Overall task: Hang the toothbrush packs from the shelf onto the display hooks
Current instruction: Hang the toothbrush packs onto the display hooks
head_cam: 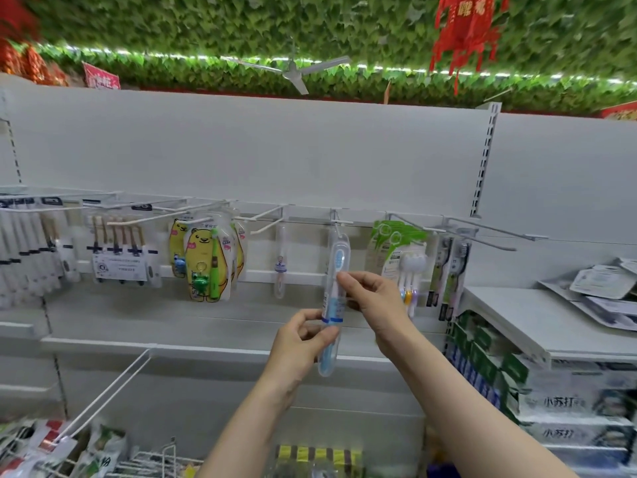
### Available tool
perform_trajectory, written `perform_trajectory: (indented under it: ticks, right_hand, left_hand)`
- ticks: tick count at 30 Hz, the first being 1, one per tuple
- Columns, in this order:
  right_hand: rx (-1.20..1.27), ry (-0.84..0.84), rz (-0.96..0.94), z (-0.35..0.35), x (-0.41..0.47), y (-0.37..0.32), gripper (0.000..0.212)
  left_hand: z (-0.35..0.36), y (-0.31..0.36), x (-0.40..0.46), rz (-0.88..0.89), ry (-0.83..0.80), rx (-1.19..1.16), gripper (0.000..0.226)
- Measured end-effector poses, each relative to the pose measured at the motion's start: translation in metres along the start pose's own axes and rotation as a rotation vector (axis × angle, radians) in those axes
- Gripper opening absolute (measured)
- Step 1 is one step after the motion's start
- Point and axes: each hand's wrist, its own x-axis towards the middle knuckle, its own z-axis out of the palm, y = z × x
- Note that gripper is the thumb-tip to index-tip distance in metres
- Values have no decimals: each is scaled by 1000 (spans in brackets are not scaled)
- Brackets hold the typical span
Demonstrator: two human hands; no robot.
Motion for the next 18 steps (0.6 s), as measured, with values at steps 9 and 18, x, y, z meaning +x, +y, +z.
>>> perform_trajectory:
  ticks: [9, 18]
  right_hand:
    - [-47, 25, 32, 4, 38, 20, 15]
    - [-113, 149, 86, 10, 98, 48, 24]
  left_hand:
    - [-7, -13, 45, -45, -29, 9, 28]
    - [-7, -35, 135, -79, -92, 55, 25]
